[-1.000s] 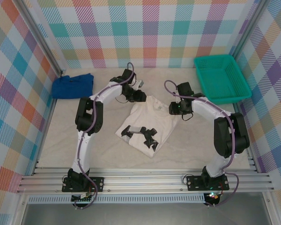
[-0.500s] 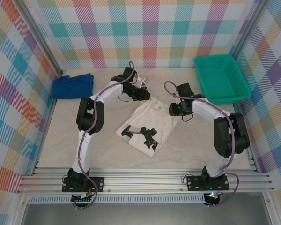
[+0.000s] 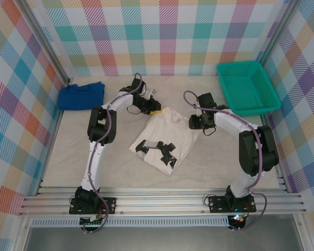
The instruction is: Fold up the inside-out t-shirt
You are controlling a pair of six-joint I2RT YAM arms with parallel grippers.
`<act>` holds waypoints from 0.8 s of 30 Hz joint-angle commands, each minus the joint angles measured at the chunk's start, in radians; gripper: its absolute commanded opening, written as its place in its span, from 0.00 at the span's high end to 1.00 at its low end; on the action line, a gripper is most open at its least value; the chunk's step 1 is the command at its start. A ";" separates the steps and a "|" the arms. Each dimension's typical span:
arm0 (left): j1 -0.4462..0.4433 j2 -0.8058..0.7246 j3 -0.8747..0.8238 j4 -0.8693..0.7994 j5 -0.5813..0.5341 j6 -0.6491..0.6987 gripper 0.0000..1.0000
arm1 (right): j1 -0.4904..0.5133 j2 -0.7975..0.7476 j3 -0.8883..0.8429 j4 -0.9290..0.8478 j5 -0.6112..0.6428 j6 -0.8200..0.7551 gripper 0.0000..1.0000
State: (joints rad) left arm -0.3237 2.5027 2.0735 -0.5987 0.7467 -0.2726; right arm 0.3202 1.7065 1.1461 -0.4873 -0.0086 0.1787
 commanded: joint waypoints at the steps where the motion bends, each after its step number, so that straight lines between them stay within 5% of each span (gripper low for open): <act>1: 0.002 -0.045 -0.005 -0.001 -0.013 -0.002 0.62 | -0.001 0.000 -0.003 0.011 -0.011 0.010 0.64; 13: 0.002 -0.293 -0.229 0.064 -0.369 0.066 0.49 | -0.003 -0.084 -0.014 -0.019 0.046 -0.002 0.64; 18: -0.021 -0.409 -0.383 0.168 -0.289 0.069 0.44 | -0.003 -0.089 -0.045 -0.007 -0.087 0.062 0.61; 24: -0.071 -0.377 -0.404 0.085 -0.223 0.068 0.45 | -0.003 -0.017 -0.080 0.070 -0.197 0.165 0.61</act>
State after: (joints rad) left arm -0.3637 2.1002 1.6867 -0.4709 0.4934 -0.2192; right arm 0.3202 1.6466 1.0782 -0.4454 -0.1368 0.2787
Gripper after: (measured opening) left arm 0.555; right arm 0.389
